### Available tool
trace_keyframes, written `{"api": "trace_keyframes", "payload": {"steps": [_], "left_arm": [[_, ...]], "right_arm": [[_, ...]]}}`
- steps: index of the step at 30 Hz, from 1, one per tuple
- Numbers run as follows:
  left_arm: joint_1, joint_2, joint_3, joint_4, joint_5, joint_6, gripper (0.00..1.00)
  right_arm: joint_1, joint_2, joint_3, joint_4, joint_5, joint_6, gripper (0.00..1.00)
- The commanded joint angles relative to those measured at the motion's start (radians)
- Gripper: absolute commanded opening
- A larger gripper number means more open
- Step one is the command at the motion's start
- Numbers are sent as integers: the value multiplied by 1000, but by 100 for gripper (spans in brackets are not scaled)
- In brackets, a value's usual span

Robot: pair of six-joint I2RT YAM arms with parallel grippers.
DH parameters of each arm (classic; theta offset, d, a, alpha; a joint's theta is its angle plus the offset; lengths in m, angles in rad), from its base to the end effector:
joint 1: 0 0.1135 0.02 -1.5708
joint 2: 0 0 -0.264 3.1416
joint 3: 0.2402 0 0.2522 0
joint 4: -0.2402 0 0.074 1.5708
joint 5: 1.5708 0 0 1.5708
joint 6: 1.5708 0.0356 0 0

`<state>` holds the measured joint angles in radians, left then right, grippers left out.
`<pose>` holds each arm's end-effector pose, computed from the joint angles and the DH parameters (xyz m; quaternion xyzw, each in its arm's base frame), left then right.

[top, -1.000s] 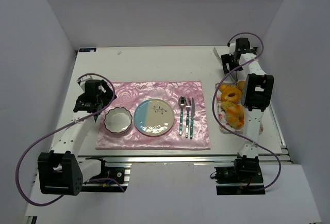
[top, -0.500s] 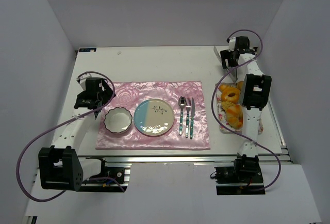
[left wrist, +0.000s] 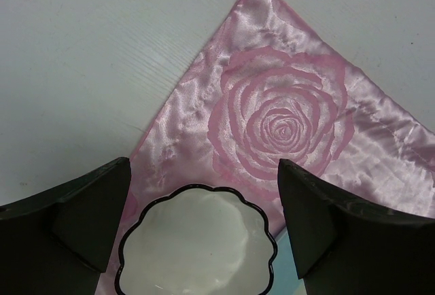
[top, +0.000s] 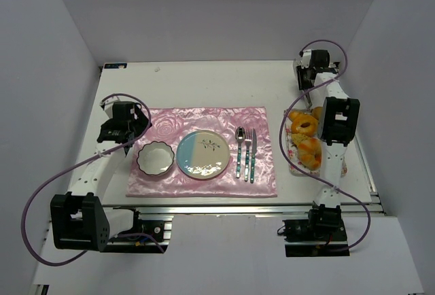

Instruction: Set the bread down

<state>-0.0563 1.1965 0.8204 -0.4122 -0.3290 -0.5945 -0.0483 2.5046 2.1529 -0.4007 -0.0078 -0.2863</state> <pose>0.2495 -0.0025 0.2487 -0.3026 0.8625 0.0232 0.4049 0.5622 -0.0269 0.1676 -0.1105 0.9108 -0.0627 0.3929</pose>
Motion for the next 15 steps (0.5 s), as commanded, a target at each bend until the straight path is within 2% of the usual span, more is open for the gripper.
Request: {"api": "trace_keyframes", "payload": {"steps": [1,9,12,15], "left_arm": [[-5,-55,31,0,21,-7,98],[-5,-155,10,-10,48,-18,98],[-5,-207,-26,26,82,-16,98],[-4,-229,-36,42,125,-16,98]], "right_arm": [[-2,-151,-11,83,-23,73,41],[-2,-421,-120,125,-49,154,38],[-2,-538,-215,62,-43,192,36],[-2,-683,-382,48,-24,248,36]]}}
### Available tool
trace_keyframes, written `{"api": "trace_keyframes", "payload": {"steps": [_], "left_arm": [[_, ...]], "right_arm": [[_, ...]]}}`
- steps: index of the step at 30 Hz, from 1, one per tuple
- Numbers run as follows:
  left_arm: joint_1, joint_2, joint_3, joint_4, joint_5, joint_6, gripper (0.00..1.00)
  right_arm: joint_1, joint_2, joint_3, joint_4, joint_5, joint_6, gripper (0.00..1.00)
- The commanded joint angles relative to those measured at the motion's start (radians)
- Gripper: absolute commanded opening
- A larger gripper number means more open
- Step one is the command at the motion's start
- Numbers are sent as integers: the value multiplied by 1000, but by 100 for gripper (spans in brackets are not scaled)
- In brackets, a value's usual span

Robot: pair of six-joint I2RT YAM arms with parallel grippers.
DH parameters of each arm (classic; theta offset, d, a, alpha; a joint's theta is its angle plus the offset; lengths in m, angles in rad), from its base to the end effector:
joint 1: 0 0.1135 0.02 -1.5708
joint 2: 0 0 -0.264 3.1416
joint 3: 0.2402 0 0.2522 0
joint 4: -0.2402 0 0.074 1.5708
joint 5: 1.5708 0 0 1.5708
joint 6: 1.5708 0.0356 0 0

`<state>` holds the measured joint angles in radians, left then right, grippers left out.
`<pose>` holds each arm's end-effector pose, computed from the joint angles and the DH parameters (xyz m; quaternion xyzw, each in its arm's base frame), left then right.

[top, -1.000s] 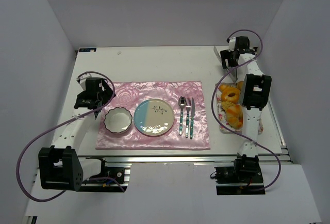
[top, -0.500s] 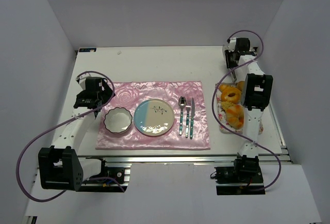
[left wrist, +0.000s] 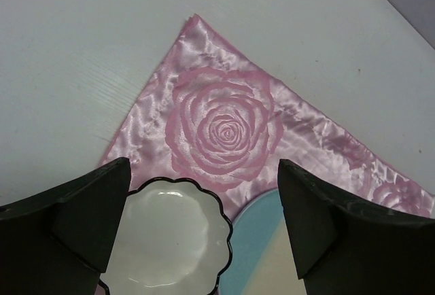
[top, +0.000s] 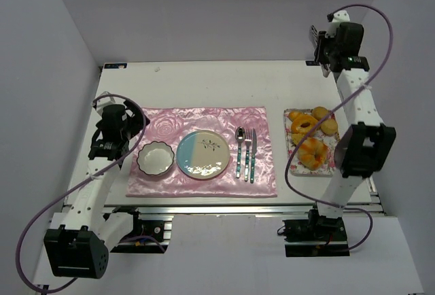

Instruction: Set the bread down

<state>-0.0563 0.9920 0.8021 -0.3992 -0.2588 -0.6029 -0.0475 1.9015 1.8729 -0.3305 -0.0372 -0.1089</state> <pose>0.2178 -0.0031 0.2869 -0.2946 0.8257 -0.0436 0.4791 0.4544 -0.0203 0.3777 -0.0358 0.8212 -0.0292 0.5688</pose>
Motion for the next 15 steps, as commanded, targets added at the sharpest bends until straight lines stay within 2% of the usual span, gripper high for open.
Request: {"api": "trace_keyframes", "payload": {"steps": [1,7,8,9,11,15], "left_arm": [[-5,-24,-23,31,75,-8,98],[-5,-16,-44,48,165,-5,98],[-5,-22,-49,51,183,-5,98],[-5,-23,-52,53,188,-3,98],[-5,-27,-57,53,211,-1,98],[-5,-46,-78,88,289,5,98]], "right_arm": [[-2,-166,-206,-25,6,107,36],[0,-522,-538,-76,-50,292,37],[0,-573,-637,-82,-46,316,38],[1,-669,-687,-87,-43,331,39],[1,-758,-792,-140,-14,376,40],[3,-967,-879,-280,98,425,42]]}}
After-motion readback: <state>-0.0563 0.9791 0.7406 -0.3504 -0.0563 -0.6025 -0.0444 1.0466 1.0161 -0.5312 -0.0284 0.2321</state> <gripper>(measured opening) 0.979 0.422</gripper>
